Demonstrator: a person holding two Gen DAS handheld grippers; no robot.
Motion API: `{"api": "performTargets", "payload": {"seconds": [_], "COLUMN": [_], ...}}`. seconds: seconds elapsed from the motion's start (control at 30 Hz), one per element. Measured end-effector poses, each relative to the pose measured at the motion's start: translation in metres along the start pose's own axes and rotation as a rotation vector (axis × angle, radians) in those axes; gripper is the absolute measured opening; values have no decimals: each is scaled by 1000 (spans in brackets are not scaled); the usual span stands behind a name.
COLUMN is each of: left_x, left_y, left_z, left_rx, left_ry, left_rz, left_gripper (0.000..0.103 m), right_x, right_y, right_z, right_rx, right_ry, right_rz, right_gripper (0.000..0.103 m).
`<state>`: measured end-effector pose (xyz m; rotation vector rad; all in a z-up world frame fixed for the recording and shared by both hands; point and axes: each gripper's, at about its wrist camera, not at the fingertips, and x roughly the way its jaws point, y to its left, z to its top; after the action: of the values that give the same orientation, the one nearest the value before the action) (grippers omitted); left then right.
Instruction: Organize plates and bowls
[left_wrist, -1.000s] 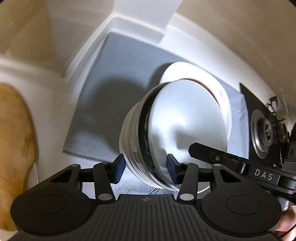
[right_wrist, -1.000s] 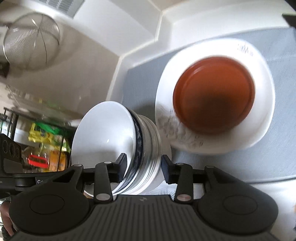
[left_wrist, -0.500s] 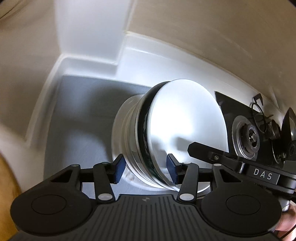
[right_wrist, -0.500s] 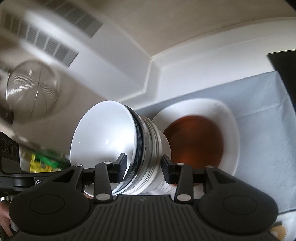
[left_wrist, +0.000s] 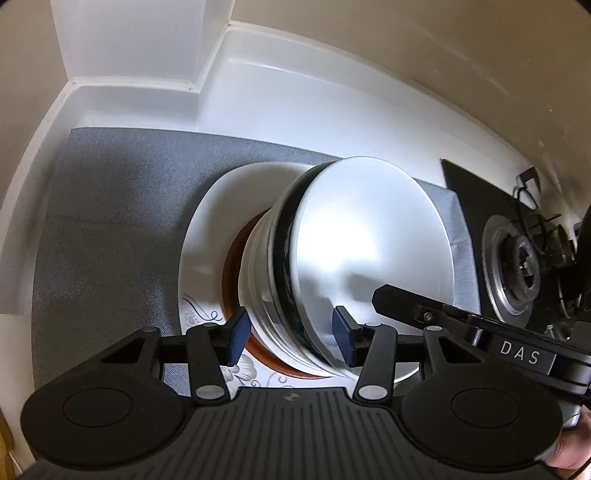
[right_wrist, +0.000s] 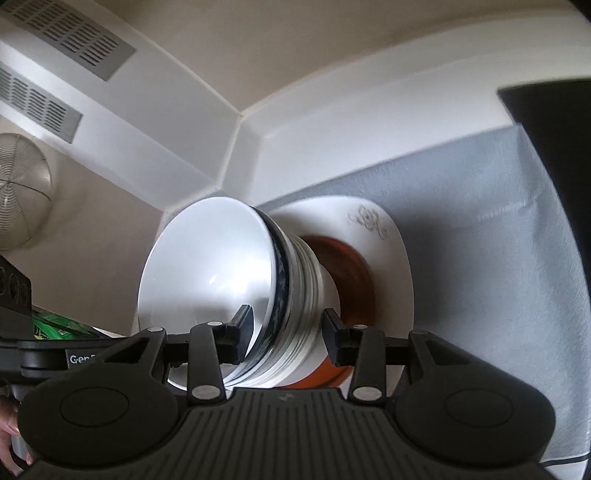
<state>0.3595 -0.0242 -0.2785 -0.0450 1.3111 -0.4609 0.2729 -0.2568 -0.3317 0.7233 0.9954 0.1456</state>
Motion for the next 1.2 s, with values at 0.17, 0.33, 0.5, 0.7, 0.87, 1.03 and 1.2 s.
{"api": "performTargets", "payload": {"seconds": [0.17, 0.33, 0.5, 0.7, 0.87, 1.03, 1.2], "left_x": [6, -21, -94, -190, -232, -250, -253], "left_y": [8, -8, -34, -82, -116, -130, -140], "left_z": [-7, -15, -35, -70, -94, -104, -118], "left_rx": [-26, 51, 94, 94, 140, 98, 127], "left_ry": [-6, -131, -266, -405, -411, -363, -351], "left_rz": [1, 149, 208, 226, 265, 324, 396], "left_gripper": [51, 62, 87, 103, 103, 103, 103], "right_x": [5, -19, -80, -135, -176, -200, -213], "right_y": [-1, 12, 50, 99, 131, 144, 148], "right_z": [-8, -14, -32, -61, -76, -83, -88], "right_rx": [-22, -23, -122, -221, -244, -215, -239], "right_ry": [-5, -45, -137, -148, -171, -150, -157], "right_rz": [-13, -103, -175, -216, -248, -320, -362], "right_gripper": [45, 70, 89, 101, 102, 102, 102]}}
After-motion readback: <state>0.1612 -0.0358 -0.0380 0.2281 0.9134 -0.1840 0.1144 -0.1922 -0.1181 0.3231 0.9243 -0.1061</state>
